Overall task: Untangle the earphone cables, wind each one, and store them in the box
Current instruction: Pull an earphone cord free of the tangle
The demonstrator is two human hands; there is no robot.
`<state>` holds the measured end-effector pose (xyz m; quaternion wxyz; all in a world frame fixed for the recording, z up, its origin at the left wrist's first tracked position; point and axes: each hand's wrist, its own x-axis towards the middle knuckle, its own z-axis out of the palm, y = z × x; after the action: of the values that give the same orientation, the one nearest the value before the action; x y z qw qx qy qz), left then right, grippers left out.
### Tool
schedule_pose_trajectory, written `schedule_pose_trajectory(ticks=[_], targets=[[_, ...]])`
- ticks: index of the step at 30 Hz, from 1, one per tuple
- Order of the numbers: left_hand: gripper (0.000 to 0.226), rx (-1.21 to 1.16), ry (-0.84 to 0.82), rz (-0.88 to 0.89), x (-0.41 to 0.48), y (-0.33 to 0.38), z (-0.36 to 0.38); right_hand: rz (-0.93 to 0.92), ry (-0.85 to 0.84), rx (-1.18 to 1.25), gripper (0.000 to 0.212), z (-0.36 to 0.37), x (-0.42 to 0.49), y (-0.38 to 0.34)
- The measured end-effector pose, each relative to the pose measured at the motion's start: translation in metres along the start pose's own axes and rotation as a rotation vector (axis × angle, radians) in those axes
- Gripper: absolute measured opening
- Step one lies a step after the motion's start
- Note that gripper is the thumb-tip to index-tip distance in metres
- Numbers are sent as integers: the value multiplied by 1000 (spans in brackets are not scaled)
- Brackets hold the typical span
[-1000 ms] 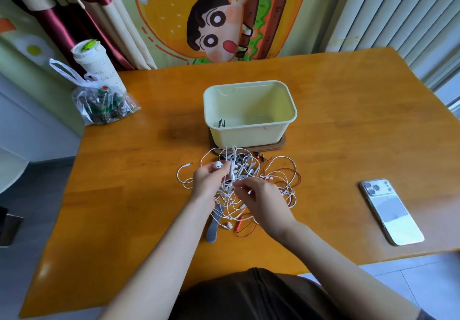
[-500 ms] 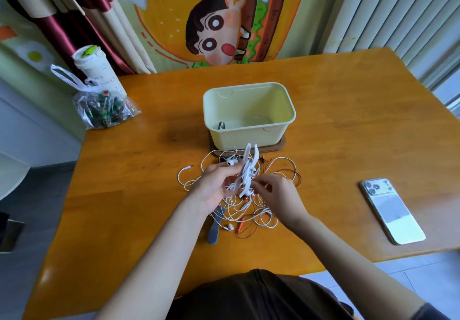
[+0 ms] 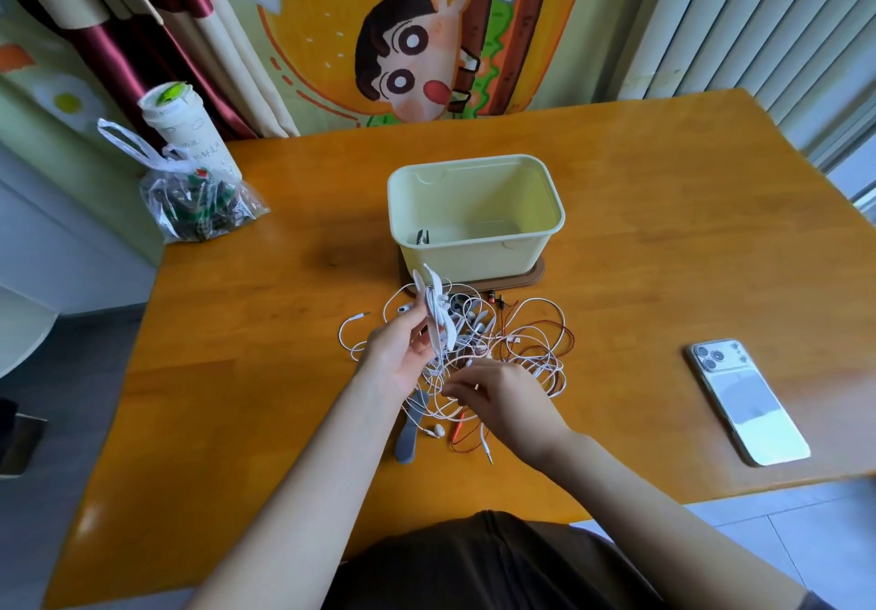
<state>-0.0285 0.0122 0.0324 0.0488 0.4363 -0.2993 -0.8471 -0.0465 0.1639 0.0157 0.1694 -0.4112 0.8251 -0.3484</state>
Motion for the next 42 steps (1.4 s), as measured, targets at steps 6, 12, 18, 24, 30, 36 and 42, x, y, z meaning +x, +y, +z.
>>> schedule_pose_trajectory(ticks=[6, 12, 18, 24, 30, 36, 42], targets=[[19, 291, -139, -28, -3, 1, -6, 204, 47, 7, 14, -13, 4, 23], [14, 977, -319, -11, -12, 0, -14, 305, 37, -78, 10, -38, 21, 35], [19, 1160, -180, 193, -7, -7, -24, 296, 60, -133, 15, -43, 25, 27], [12, 1123, -145, 218, -5, -13, -26, 311, 132, -140, 17, -36, 28, 21], [18, 1135, -171, 212, -4, -17, -24, 327, 195, -143, 15, -39, 31, 22], [17, 1084, -189, 217, -5, -17, -18, 378, 274, -139, 21, -39, 34, 24], [10, 920, -133, 130, -2, -20, -15, 377, 285, -149, 19, -35, 35, 18]])
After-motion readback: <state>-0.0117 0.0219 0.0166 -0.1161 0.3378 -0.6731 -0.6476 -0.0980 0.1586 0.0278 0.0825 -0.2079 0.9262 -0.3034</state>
